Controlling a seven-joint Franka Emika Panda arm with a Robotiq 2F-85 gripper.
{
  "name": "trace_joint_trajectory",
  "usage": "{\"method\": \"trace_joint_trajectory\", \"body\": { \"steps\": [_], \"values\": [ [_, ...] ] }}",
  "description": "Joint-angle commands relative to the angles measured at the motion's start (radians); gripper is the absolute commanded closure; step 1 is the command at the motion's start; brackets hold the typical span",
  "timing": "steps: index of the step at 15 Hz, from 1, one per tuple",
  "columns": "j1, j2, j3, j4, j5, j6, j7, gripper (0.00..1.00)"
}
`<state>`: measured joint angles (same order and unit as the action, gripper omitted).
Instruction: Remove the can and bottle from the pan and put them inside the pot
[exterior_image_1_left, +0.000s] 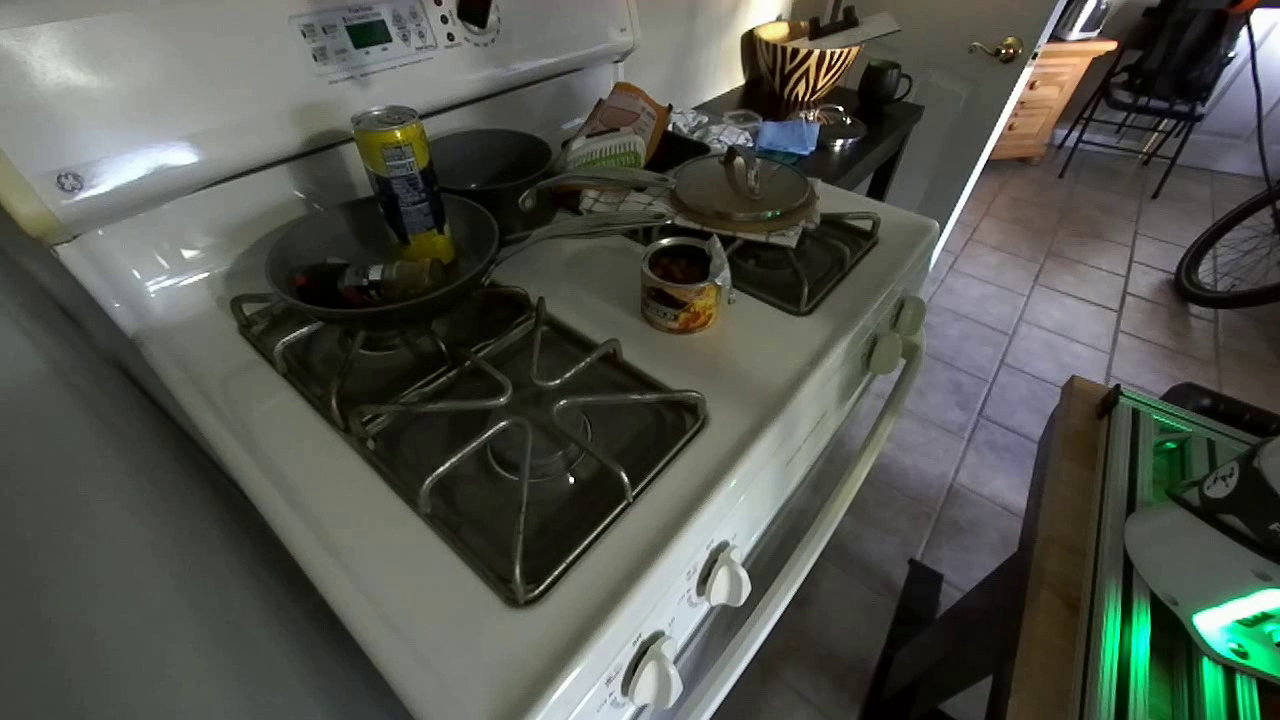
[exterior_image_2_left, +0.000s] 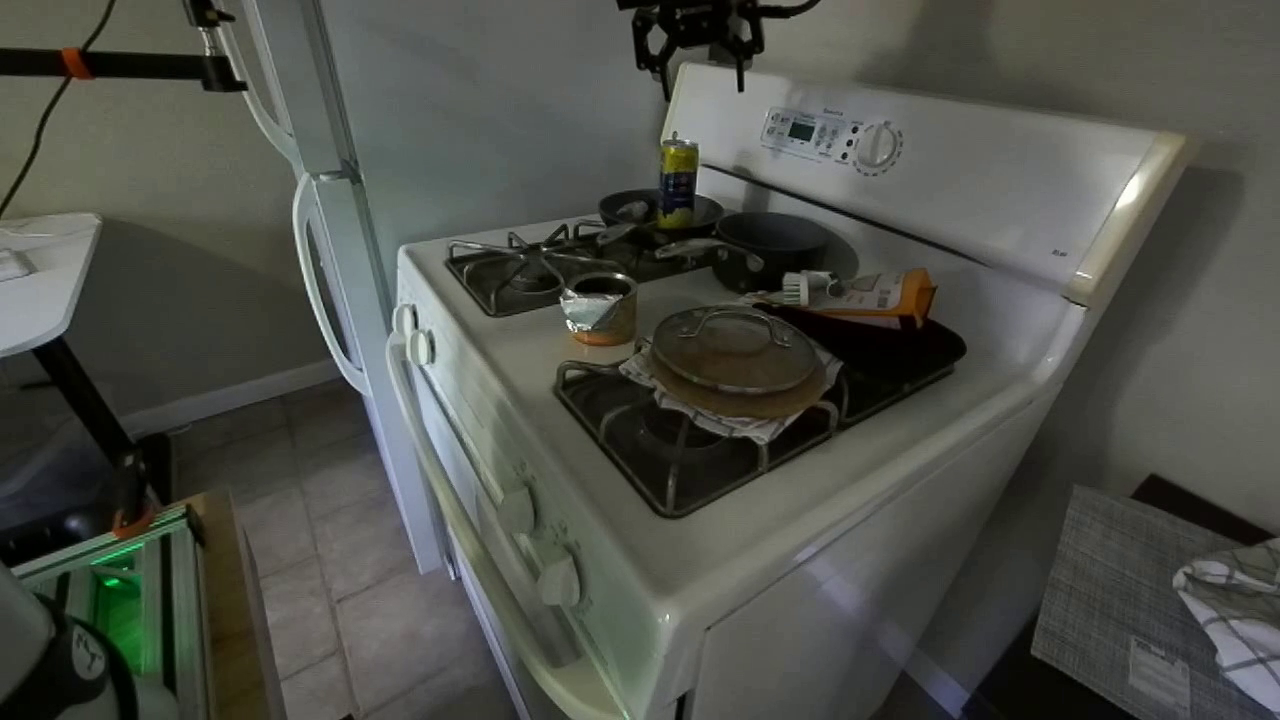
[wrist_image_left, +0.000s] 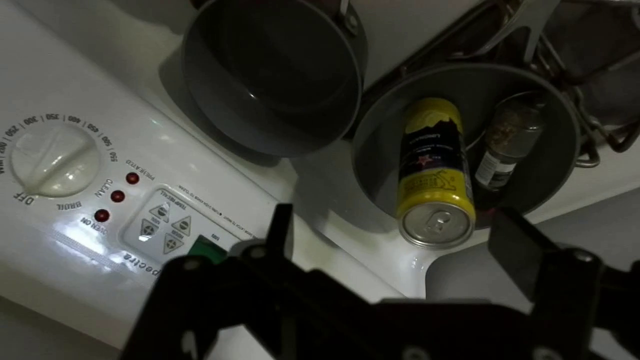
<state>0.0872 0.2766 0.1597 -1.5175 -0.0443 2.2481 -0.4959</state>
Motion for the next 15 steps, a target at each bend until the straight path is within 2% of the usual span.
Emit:
{"method": "trace_joint_trajectory", "body": {
  "steps": [1,2,3,5,8,10,12,15],
  "values": [
    [0.001,0.002,0.000,0.004,-0.001,-0.004,0.000,0.00],
    [0.001,0.003,0.000,0.004,-0.001,-0.004,0.000,0.00],
    [0.015,0.009,-0.007,0.009,-0.018,-0.016,0.055,0.00],
    [0.060,0.006,-0.035,-0.004,-0.104,-0.020,0.247,0.00],
    [0.109,-0.008,-0.038,-0.031,-0.152,-0.031,0.466,0.00],
    [0.134,-0.007,-0.030,-0.050,-0.155,-0.024,0.555,0.00],
    [0.144,0.011,-0.033,-0.062,-0.166,0.026,0.590,0.00],
    [0.116,0.059,-0.020,-0.054,-0.117,0.076,0.486,0.00]
  ]
}}
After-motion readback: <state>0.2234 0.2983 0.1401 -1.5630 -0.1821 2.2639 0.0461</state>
